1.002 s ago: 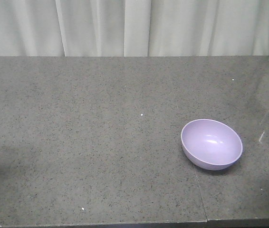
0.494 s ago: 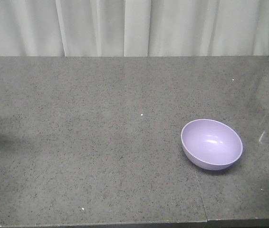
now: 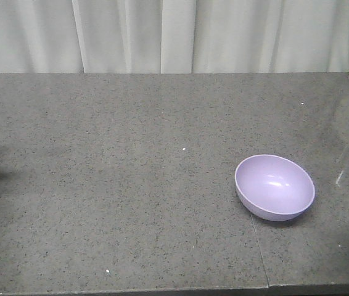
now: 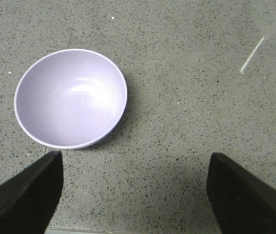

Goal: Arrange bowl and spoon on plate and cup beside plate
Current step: 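Lower the open left gripper over the pale green spoon handle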

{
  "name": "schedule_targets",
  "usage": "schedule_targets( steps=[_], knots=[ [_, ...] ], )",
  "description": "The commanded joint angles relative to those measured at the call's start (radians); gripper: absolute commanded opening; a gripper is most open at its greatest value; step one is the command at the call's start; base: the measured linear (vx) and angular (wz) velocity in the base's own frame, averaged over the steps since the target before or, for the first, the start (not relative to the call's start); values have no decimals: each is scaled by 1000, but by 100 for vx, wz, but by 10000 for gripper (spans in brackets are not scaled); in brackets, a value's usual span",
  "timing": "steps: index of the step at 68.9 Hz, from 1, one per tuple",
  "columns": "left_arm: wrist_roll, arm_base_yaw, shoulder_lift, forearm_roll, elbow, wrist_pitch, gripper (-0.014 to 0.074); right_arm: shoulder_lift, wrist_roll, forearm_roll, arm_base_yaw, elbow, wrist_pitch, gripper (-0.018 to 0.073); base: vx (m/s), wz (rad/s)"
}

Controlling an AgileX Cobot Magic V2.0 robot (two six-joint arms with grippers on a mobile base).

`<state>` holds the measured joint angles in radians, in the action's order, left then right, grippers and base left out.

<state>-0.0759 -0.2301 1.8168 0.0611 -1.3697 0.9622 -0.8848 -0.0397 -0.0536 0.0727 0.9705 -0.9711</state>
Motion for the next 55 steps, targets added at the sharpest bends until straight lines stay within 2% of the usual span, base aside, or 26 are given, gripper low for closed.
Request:
schedule_targets(
  steps=[1,24,31,42,55],
  knots=[
    [4,1,-15,-5,-32,-36,575,1,10,-3,1,32,61,594,0,0],
    [3,1,34,-14,-31,-28,575,1,10,-3,1,32,61,594,0,0],
    [2,1,40,-15,-31,-21,546,1,10,-3,1,32,61,594,0,0],
    [-5,1,44,-16,-31,-10,412,1,10,-3,1,32,61,594,0,0],
    [-6,1,44,-16,-31,-4,150,1,10,-3,1,32,61,594,0,0]
  ],
)
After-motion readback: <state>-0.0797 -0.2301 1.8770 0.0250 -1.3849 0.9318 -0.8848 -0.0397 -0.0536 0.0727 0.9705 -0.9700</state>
